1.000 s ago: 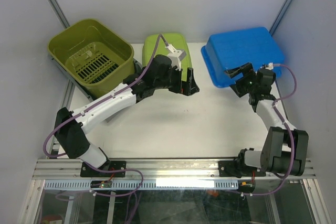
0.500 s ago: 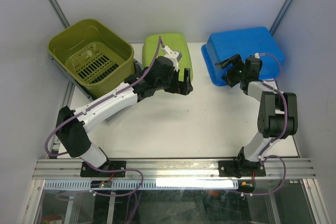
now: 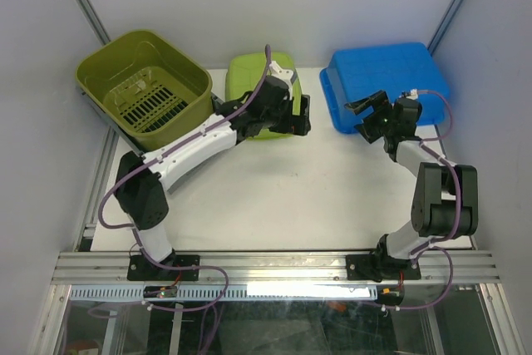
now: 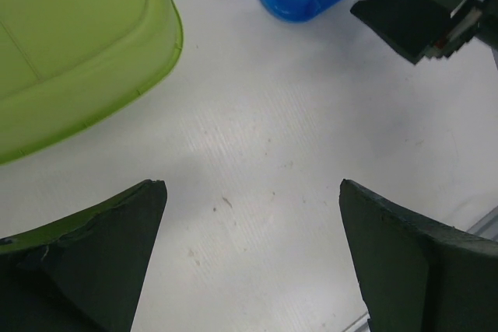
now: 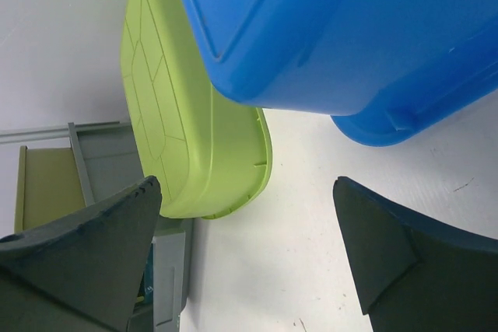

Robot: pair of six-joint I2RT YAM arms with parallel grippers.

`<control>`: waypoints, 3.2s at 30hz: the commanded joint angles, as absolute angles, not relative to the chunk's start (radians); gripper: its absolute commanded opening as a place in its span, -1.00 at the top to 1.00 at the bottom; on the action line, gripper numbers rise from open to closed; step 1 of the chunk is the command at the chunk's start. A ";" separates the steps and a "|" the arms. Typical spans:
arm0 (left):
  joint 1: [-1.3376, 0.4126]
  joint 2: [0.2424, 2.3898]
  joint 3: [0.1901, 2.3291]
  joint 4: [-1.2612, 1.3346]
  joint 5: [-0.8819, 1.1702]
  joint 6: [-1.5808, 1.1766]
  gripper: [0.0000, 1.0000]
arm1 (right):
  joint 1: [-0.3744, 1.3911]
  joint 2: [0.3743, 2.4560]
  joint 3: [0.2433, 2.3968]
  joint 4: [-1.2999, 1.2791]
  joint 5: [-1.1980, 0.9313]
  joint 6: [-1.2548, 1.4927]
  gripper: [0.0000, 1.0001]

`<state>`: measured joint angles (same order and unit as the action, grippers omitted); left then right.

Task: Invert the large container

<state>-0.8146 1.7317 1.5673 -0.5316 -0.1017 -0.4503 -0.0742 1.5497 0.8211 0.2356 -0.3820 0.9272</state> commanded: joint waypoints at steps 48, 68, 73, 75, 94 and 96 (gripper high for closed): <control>-0.757 2.312 2.104 -0.570 0.427 -0.159 -0.98 | -0.192 0.965 0.688 -0.077 -0.247 0.545 -0.94; -0.618 1.838 1.837 -0.612 0.142 -0.393 -0.98 | -0.089 0.824 0.611 -0.125 -0.494 0.588 -0.90; -0.618 1.670 1.784 -0.645 0.074 -0.389 -0.98 | 0.217 0.899 0.575 -0.036 -0.345 0.660 -0.90; -0.617 1.615 1.785 -0.675 0.025 -0.386 -0.98 | 0.390 0.978 0.589 0.008 -0.241 0.672 -0.90; -0.593 1.339 1.764 -0.818 -0.275 -0.435 -0.98 | 0.807 1.821 1.078 0.311 -0.011 0.795 -0.28; -0.591 1.328 1.763 -0.831 -0.280 -0.438 -0.98 | 0.803 1.880 1.145 0.286 0.015 0.787 -0.20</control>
<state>-0.6003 1.3796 1.7649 -0.8135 -0.2367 -0.4152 0.8085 1.8027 1.0206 0.2142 -0.0559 0.7643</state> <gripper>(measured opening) 0.990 0.630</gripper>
